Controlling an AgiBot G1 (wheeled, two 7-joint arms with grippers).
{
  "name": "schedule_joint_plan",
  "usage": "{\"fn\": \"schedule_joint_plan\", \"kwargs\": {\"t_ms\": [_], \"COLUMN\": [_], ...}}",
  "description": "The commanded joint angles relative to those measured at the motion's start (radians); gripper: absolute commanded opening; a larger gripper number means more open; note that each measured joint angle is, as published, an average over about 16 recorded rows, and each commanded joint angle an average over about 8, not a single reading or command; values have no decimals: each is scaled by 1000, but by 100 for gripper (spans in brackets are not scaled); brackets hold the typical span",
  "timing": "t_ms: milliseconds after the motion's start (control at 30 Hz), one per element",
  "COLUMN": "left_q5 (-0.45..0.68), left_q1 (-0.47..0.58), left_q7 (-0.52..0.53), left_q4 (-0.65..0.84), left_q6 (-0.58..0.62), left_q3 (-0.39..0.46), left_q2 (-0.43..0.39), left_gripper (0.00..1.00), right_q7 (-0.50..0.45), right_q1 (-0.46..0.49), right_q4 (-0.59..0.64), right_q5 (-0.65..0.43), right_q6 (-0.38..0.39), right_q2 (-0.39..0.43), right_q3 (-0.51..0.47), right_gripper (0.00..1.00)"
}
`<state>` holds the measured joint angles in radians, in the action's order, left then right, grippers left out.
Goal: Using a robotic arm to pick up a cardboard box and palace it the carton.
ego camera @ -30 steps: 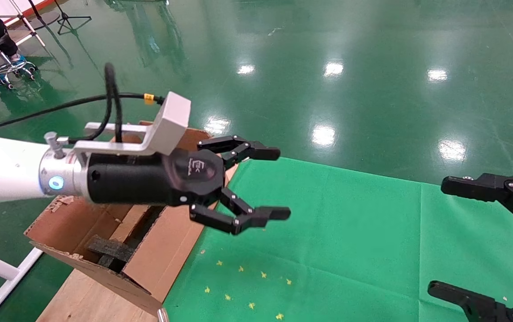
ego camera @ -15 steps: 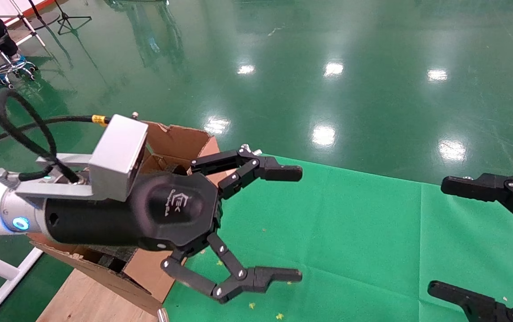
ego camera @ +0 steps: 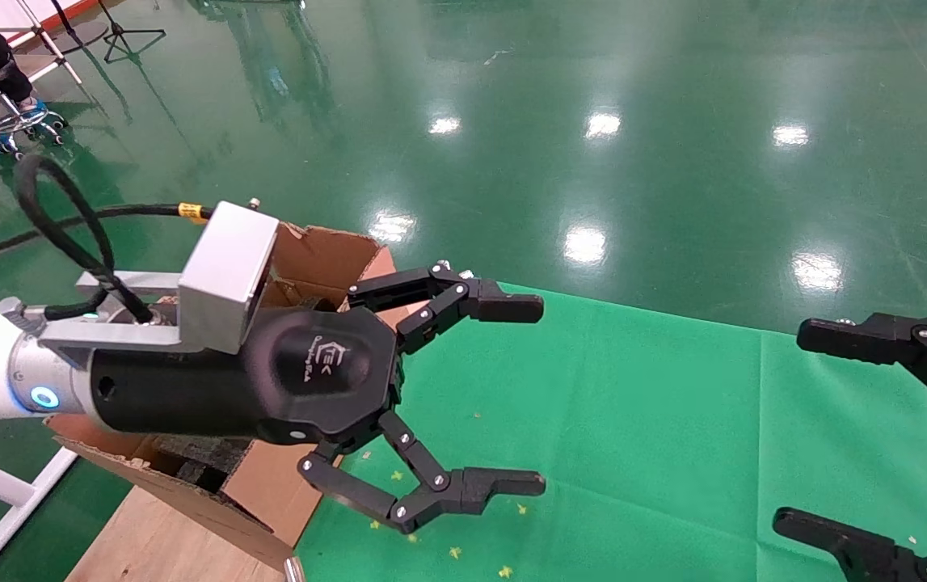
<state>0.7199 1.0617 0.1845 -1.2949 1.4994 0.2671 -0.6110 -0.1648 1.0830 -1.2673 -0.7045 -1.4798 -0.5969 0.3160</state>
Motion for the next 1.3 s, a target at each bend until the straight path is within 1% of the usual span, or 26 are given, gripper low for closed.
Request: {"fn": "schedule_joint_plan", "kwargs": {"t_ms": [33,1300], "left_q5": [2,11], "left_q1": [3,13], "left_q7": [1,4], "left_q4": [2,11], "left_q6": [-1,-4], "left_q3": [3,13], "left_q2": [0,0], "left_gripper": [100,100], "right_q7": [0,0], "right_q1": [0,0], "right_q4": [0,0], "right_q5": [0,0], "right_q6": [0,0], "right_q2": [0,0], "right_q3": [0,0], "right_gripper": [100,100]}}
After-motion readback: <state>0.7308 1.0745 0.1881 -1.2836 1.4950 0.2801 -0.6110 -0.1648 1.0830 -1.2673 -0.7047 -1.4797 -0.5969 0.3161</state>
